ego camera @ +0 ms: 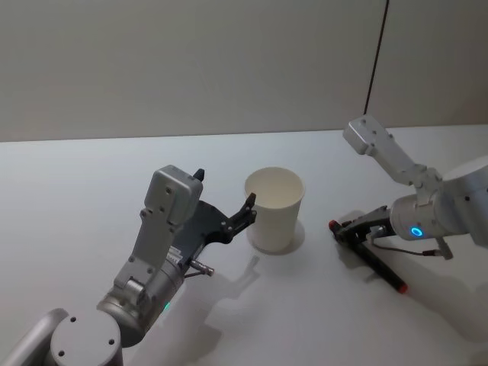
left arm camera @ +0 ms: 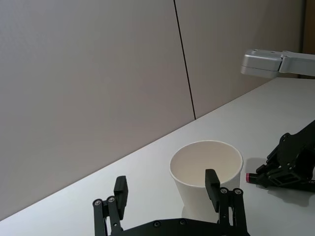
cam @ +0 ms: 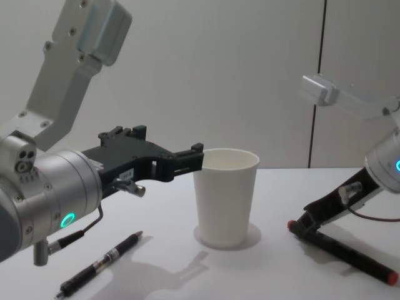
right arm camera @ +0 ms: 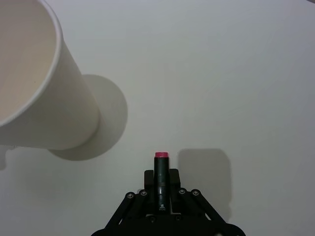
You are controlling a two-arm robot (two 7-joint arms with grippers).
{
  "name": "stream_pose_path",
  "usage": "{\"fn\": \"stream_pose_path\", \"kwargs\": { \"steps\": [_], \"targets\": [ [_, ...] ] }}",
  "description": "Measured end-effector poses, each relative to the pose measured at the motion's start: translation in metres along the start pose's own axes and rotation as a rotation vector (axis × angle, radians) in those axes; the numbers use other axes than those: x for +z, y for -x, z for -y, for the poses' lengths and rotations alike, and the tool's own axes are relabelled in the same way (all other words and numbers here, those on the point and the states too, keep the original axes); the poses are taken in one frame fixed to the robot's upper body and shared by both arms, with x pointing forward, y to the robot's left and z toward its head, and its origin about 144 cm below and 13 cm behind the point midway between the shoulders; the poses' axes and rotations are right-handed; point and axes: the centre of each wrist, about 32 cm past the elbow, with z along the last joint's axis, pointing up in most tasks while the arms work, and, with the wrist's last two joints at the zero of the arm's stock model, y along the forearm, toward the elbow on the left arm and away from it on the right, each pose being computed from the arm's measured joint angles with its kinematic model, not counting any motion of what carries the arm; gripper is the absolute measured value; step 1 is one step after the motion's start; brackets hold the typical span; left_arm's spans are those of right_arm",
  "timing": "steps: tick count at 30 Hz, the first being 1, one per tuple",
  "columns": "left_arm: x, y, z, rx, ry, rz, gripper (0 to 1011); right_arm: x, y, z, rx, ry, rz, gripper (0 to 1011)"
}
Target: Place the pen into the pen holder.
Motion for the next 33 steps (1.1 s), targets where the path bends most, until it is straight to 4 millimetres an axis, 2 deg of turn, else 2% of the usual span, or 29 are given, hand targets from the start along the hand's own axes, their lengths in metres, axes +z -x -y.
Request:
{"fn": "stream_pose_path", "kwargs": {
  "steps": [18,33],
  "targets": [
    [0.0,0.0,0.0,0.0,0.0,0.0,999,-0.004,-0.002,0.002,-0.022,-0.041,0.004,161],
    [0.0,0.0,0.0,0.0,0.0,0.0,1000,-0.02,0.003,0.016,-0.071,-0.232,0.04,161]
  ]
}}
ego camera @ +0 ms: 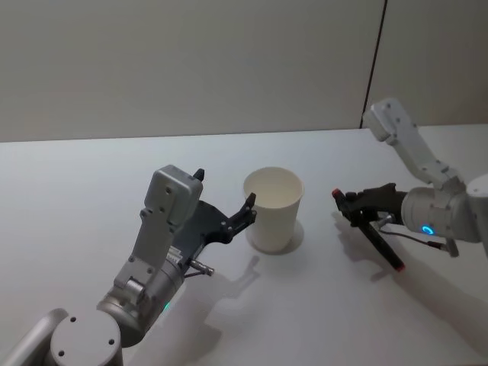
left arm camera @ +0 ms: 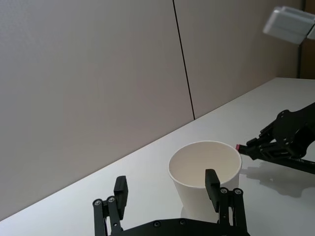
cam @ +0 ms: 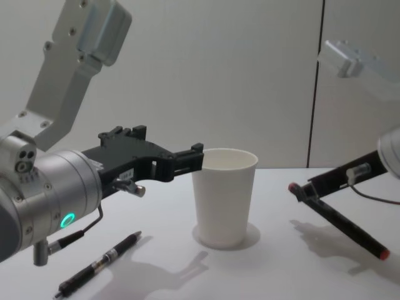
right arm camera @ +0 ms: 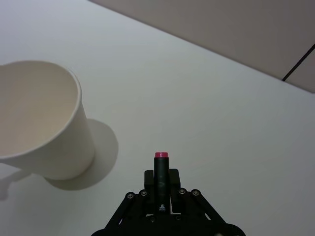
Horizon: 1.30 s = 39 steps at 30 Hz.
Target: Place the pen into the pen holder.
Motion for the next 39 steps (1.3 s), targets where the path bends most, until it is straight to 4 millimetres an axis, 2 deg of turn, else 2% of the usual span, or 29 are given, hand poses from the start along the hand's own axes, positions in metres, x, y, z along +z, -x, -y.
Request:
{"fn": "stream_pose_path", "kwargs": {
  "steps": [22,39],
  "targets": [
    [0.0,0.0,0.0,0.0,0.0,0.0,1000,-0.031,0.011,0.028,-0.09,-0.34,0.073,161],
    [0.0,0.0,0.0,0.0,0.0,0.0,1000,-0.058,0.024,0.032,-0.172,-0.611,0.133,161]
  ]
}}
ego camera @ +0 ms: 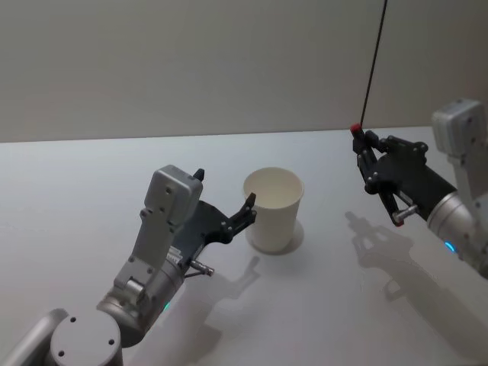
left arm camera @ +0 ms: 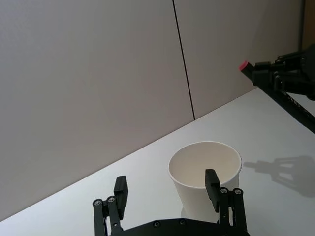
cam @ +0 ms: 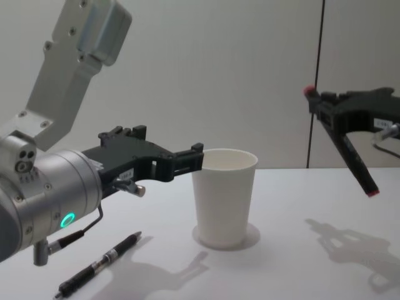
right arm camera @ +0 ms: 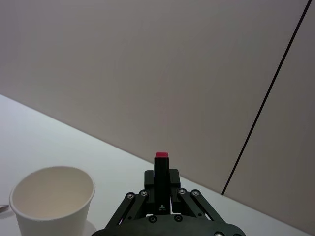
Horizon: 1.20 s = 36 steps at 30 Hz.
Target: Place the pen into the pen holder.
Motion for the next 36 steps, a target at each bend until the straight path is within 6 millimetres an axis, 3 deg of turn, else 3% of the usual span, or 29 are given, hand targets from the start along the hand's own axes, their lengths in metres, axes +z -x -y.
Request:
{"fn": "stream_pose_path", "kwargs": {
  "steps": [11,22,36],
  "targets": [
    [0.0,0.0,0.0,0.0,0.0,0.0,1000,-0.023,0.016,0.001,-0.041,-0.195,-0.004,161],
    [0.0,0.0,0.0,0.0,0.0,0.0,1000,-0.05,0.034,-0.012,-0.048,-0.32,-0.044,161],
    [0.0,0.0,0.0,0.0,0.0,0.0,1000,-0.062,0.042,-0.029,-0.03,-0.411,-0.048,161]
  ]
}}
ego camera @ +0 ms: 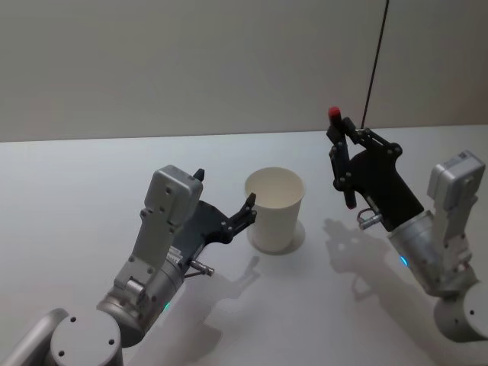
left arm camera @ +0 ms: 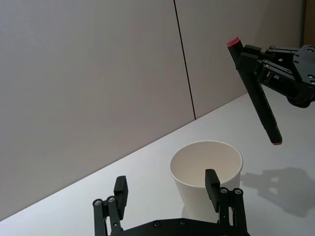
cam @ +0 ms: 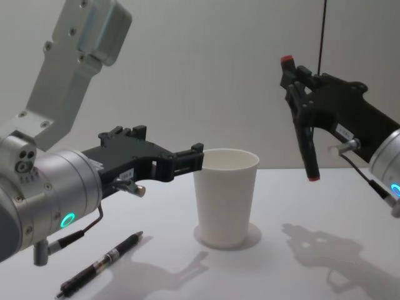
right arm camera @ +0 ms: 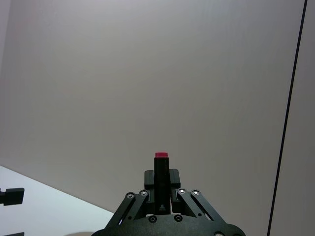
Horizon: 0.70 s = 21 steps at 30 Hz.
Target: Place the pen into the pen holder.
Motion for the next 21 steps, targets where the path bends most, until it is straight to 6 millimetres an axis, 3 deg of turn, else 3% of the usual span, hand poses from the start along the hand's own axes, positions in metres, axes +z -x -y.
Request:
{"fn": "stream_pose_path", "kwargs": {
  "steps": [21],
  "targets": [
    [0.0,0.0,0.0,0.0,0.0,0.0,1000,-0.016,0.006,-0.019,0.032,-0.101,-0.024,161]
  ]
}}
